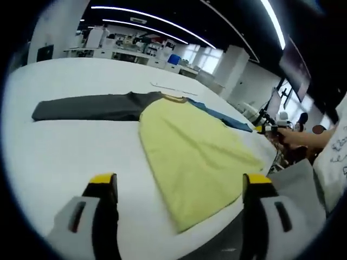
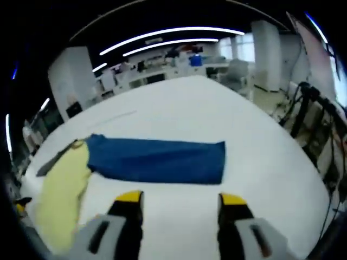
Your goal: Fold the garment on the visible template until the final outline fits inside the template.
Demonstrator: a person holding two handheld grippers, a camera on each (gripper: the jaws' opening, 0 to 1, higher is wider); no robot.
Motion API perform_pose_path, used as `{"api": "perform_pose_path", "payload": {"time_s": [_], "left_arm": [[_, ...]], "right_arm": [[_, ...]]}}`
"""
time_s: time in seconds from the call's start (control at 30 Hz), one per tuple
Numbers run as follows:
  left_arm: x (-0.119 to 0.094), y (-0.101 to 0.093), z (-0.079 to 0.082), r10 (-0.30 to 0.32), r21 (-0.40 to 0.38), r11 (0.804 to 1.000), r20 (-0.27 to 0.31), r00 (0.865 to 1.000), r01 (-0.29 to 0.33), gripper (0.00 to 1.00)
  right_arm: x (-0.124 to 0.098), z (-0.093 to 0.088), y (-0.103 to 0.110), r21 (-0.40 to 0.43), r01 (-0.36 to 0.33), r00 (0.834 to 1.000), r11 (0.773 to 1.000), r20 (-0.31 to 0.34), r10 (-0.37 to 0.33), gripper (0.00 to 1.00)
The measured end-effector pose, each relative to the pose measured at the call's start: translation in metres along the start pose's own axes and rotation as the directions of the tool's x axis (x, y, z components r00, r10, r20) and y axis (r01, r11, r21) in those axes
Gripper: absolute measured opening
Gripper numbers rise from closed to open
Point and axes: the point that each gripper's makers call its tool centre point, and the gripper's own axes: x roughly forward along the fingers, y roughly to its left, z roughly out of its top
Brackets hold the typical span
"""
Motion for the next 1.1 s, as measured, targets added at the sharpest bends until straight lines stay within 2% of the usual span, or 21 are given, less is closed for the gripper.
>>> {"api": "perform_pose_path", "payload": {"time_s": [0.1, 0.2, 0.27, 0.37, 0.43, 0.53, 0.6, 0.63, 0.73, 0.8, 0.87, 0.93, 1.0, 1.1], "left_arm": [[0.001, -0.002, -0.004, -0.003, 0.010, 1.000, -0.015, 1.000, 0.003, 0.91], [0.003, -0.006, -0.005, -0.016, 0.005, 1.000, -0.026, 1.000, 0.016, 0.91], [0.003, -0.005, -0.006, -0.020, 0.004, 1.000, -0.033, 0.999, 0.020, 0.91], [0.005, -0.008, -0.008, -0.021, 0.004, 1.000, -0.043, 0.999, 0.021, 0.90], [0.006, -0.008, -0.008, -0.022, -0.003, 1.000, -0.049, 0.999, 0.022, 0.90], [0.006, -0.005, -0.011, -0.015, -0.008, 1.000, -0.060, 0.998, 0.014, 0.89], [0.006, -0.005, -0.012, -0.012, -0.014, 1.000, -0.065, 0.998, 0.011, 0.89], [0.006, -0.004, -0.012, -0.009, -0.017, 1.000, -0.067, 0.998, 0.008, 0.88], [0.007, -0.002, -0.013, -0.006, -0.020, 1.000, -0.069, 0.998, 0.005, 0.88], [0.008, -0.002, -0.015, -0.003, -0.026, 1.000, -0.078, 0.997, 0.001, 0.87], [0.008, 0.000, -0.015, -0.002, -0.024, 1.000, -0.077, 0.997, 0.000, 0.87], [0.007, 0.002, -0.015, 0.000, -0.023, 1.000, -0.076, 0.997, -0.001, 0.87], [0.007, 0.002, -0.014, 0.003, -0.019, 1.000, -0.070, 0.998, -0.005, 0.87], [0.006, 0.004, -0.010, 0.006, -0.021, 1.000, -0.053, 0.999, -0.007, 0.87]], "right_arm": [[0.013, 0.007, -0.017, 0.033, 0.035, 0.999, 0.999, -0.005, -0.035, 0.45], [0.017, 0.006, -0.020, 0.198, 0.044, 0.999, 0.979, -0.018, -0.041, 0.39], [0.019, 0.009, -0.026, 0.178, 0.060, 0.998, 0.982, -0.009, -0.060, 0.33], [0.026, 0.016, -0.038, 0.217, 0.081, 0.996, 0.973, 0.004, -0.084, 0.35], [0.027, 0.013, -0.036, 0.257, 0.089, 0.996, 0.962, -0.009, -0.089, 0.33], [0.025, 0.018, -0.035, 0.319, 0.087, 0.995, 0.944, 0.021, -0.099, 0.28], [0.029, 0.022, -0.035, 0.415, 0.048, 0.995, 0.908, 0.058, -0.079, 0.26], [0.031, 0.020, -0.036, 0.416, 0.044, 0.996, 0.908, 0.056, -0.074, 0.22], [0.031, 0.013, -0.036, 0.363, 0.077, 0.994, 0.929, 0.050, -0.102, 0.07], [0.033, 0.011, -0.042, 0.386, 0.089, 0.992, 0.918, 0.049, -0.117, 0.00], [0.035, 0.013, -0.042, 0.457, 0.071, 0.993, 0.887, 0.055, -0.108, 0.00], [0.034, 0.014, -0.043, 0.435, 0.082, 0.992, 0.897, 0.049, -0.115, 0.00], [0.033, 0.013, -0.042, 0.374, 0.109, 0.992, 0.921, 0.024, -0.127, 0.00], [0.030, 0.021, -0.034, 0.369, 0.089, 0.993, 0.925, 0.043, -0.112, 0.00]]}}
